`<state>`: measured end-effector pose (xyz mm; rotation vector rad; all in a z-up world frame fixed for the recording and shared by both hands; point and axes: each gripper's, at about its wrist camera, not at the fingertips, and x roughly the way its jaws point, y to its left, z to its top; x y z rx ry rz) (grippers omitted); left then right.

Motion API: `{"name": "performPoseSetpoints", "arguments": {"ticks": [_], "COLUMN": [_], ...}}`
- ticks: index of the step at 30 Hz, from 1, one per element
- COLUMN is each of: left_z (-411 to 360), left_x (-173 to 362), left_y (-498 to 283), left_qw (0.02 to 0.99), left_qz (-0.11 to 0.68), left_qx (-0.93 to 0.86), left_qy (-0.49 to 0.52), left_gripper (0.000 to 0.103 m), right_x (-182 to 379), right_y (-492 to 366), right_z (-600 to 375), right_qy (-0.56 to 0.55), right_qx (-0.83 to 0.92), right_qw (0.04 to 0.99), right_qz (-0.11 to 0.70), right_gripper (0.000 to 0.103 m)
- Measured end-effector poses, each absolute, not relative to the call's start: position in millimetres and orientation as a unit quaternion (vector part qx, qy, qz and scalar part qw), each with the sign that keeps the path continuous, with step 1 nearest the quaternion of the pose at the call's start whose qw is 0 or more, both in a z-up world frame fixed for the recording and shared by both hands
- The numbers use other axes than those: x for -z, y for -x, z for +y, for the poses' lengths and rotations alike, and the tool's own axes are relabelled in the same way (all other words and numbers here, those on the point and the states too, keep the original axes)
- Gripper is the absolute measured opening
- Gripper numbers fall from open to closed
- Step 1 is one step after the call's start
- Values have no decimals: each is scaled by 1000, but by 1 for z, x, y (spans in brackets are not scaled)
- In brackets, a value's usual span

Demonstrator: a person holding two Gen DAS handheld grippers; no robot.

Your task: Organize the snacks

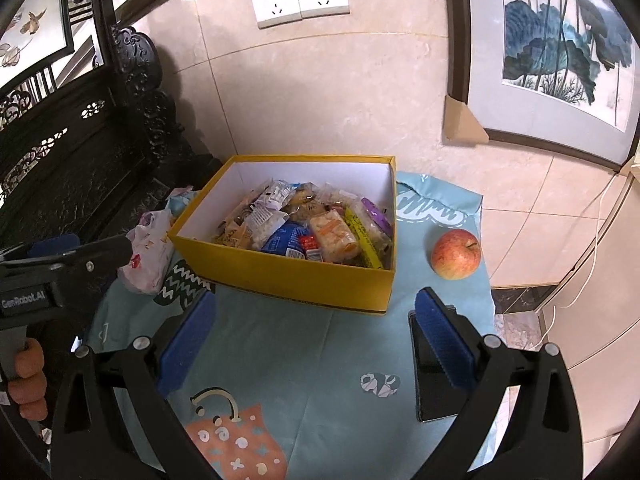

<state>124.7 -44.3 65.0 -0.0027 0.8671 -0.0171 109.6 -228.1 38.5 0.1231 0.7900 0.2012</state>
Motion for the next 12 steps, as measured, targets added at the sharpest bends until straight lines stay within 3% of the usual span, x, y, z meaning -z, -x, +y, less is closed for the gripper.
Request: {"name": "performPoseSetpoints", "arguments": {"ticks": [12], "left_z": [-43], "left_x": [-57], "left_y": [-126], "left_qw": [894], "left_qz": [448], "left_qx": [14], "left_qy": [-1], "left_gripper": [101], "right_x": [-42], "right_y": [-104], "right_z": [-224], "right_qy": [-54], "right_qx": [-97], "right_qw": [917], "right_qz": [383], "right_gripper": [102]}}
